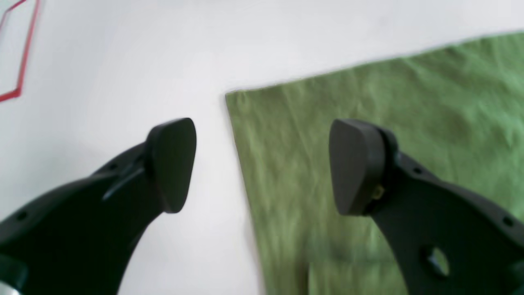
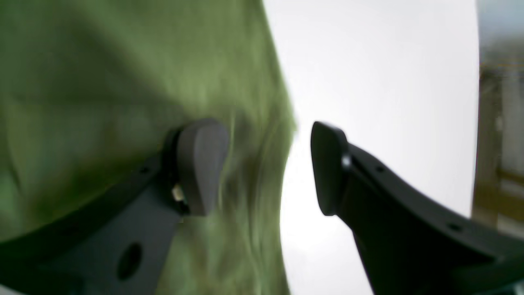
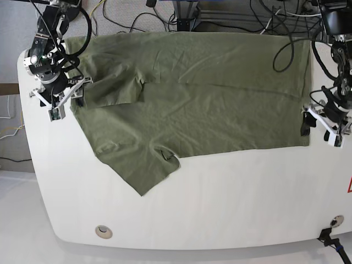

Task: Fold the T-shirt properly
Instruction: 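Release and move both grippers to the hem corners, then grasp the hem corners with both grippers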

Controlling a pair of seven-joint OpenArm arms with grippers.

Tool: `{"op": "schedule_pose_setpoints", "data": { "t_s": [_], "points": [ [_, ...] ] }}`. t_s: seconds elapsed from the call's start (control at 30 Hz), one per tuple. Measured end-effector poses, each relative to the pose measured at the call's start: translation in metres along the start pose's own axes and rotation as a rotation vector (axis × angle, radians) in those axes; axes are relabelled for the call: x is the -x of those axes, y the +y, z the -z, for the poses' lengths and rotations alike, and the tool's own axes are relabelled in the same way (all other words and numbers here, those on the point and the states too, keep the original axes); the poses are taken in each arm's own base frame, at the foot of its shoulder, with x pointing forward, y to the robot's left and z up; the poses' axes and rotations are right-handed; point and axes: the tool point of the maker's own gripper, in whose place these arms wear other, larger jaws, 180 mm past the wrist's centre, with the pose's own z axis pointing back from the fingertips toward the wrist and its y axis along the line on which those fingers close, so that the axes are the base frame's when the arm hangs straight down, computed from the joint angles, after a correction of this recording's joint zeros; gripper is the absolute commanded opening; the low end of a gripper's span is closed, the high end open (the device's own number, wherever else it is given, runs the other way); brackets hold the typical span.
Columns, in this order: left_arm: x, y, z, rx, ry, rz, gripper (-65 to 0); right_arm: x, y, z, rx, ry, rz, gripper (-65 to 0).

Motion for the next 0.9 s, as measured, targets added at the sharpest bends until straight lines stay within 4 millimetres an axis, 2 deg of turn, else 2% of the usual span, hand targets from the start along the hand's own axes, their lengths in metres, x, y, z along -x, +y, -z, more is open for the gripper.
{"op": "schedule_pose_setpoints", "data": {
  "t_s": [0.1, 0.23, 0.33, 0.47, 0.6, 0.8, 0.9],
  "points": [
    [-0.002, 0.016, 0.025, -0.013, 0.034, -0.062, -16.9, -0.021, -0.004, 0.003, 0.004, -0.045, 0.004, -30.6],
    [0.006, 0.023, 0.051, -0.009, 0.097, -0.126, -16.9, -0.018, -0.007, 0.017, -0.004, -0.015, 0.037, -30.6],
    [0.013, 0.025, 0.065, -0.003, 0.136, -0.169, -16.9, -0.025, -0.013, 0.023, 0.003, -0.027, 0.057, -30.6],
    [0.029, 0.02, 0.074, 0.008, 0.202, -0.166, -16.9, -0.028, -0.017, 0.034, -0.004, -0.019, 0.084, -30.6],
    [0.04, 0.015, 0.075, 0.018, 0.232, -0.156, -16.9, -0.043, -0.023, 0.044, -0.008, -0.04, 0.111, -30.6],
    [0.038, 0.001, 0.081, 0.042, 0.217, -0.173, -16.9, -0.067, -0.032, 0.069, -0.029, -0.054, 0.186, -30.6],
    [0.038, 0.001, 0.081, 0.044, 0.22, -0.171, -17.0, -0.08, -0.039, 0.085, -0.03, -0.041, 0.217, -30.6]
  ]
}}
